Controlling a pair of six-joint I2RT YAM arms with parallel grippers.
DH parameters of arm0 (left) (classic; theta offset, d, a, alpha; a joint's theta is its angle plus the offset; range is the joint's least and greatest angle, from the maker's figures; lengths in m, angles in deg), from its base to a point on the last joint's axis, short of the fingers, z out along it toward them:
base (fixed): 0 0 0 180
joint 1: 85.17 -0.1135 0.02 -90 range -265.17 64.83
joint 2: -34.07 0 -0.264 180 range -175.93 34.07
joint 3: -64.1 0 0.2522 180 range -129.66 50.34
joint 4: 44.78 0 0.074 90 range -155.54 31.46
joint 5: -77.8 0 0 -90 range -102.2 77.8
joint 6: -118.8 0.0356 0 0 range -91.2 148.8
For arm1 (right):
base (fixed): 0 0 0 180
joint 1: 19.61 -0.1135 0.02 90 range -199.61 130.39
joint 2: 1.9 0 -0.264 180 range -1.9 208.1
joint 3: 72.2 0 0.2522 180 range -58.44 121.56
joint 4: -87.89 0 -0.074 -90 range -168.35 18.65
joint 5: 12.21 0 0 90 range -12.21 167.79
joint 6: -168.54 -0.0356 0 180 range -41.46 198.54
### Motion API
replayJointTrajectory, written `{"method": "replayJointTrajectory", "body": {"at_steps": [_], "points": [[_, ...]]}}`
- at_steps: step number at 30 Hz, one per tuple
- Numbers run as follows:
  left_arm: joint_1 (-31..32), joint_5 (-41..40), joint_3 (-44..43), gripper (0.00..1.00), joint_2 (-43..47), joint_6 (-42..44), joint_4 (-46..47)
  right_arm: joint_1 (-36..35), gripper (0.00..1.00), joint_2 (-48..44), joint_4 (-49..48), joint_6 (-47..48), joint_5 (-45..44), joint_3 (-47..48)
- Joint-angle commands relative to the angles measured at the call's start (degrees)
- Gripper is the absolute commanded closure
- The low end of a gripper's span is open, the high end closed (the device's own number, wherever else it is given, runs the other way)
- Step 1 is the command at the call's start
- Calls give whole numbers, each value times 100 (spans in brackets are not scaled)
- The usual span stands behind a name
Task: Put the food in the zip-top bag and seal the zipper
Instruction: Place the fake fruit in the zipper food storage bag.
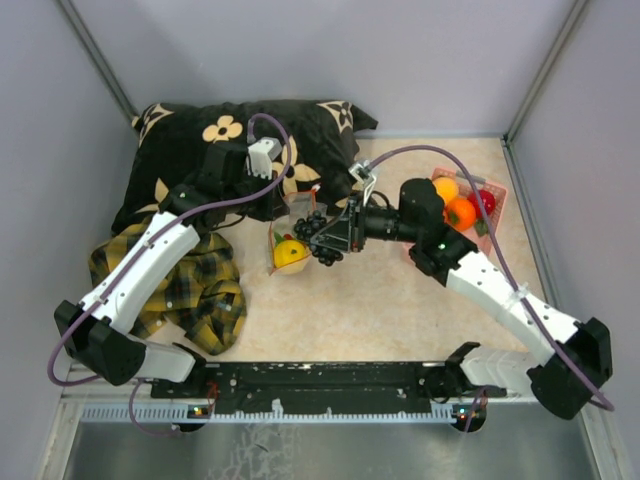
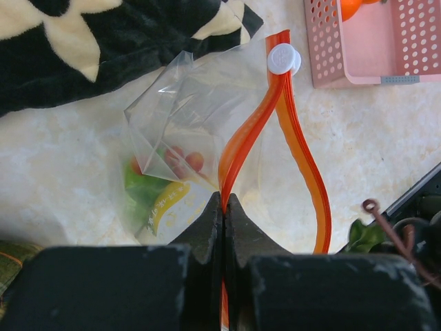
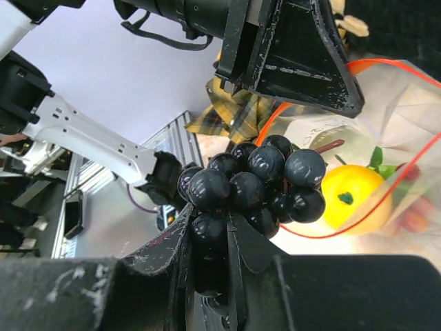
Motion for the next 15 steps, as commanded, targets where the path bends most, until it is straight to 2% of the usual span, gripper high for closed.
{"method": "replayJointTrajectory", "body": {"at_steps": [1,5,10,15], "points": [[-19,124,31,100,91,-33,146,-179,100,316,-842,-508,272,374],[-17,121,33,100,107,-34,145,-201,100,652,-590,-653,-49,565],[-17,167,40,100,116,-26,156,-201,100,988,203,-851,-840,845],[-20,272,42,100,125,-37,168,-201,100,1244,166,-1509,-1329,877]]}}
